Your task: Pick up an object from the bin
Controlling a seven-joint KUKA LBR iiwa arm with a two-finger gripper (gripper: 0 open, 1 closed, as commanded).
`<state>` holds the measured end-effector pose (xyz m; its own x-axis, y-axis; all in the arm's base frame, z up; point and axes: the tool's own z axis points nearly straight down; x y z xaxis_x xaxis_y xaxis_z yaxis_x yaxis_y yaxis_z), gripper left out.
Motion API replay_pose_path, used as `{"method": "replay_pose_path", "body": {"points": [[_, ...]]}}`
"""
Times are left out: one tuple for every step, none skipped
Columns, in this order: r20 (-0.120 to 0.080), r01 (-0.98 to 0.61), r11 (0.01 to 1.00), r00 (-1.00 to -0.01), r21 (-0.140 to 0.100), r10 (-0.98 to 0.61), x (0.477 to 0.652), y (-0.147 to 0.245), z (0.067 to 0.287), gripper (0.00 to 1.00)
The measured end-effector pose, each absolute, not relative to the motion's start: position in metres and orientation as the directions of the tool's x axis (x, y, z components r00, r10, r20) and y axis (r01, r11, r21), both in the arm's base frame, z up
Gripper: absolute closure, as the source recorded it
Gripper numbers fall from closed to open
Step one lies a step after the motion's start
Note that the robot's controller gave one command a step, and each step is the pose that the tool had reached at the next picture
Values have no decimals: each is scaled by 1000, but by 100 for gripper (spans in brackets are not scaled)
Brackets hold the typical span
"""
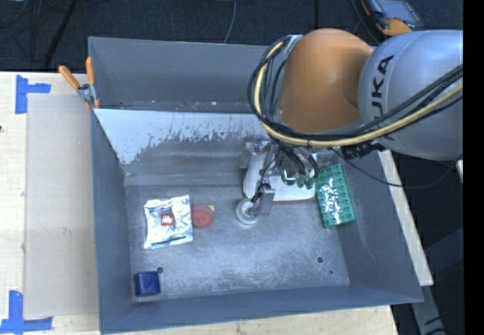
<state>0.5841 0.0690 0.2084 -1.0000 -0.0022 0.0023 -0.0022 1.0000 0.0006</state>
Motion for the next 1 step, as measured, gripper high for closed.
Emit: {"method": "replay_pose_path", "body": {"points": [[9, 47, 999, -999, 0, 47, 578, 128, 75, 0]]}}
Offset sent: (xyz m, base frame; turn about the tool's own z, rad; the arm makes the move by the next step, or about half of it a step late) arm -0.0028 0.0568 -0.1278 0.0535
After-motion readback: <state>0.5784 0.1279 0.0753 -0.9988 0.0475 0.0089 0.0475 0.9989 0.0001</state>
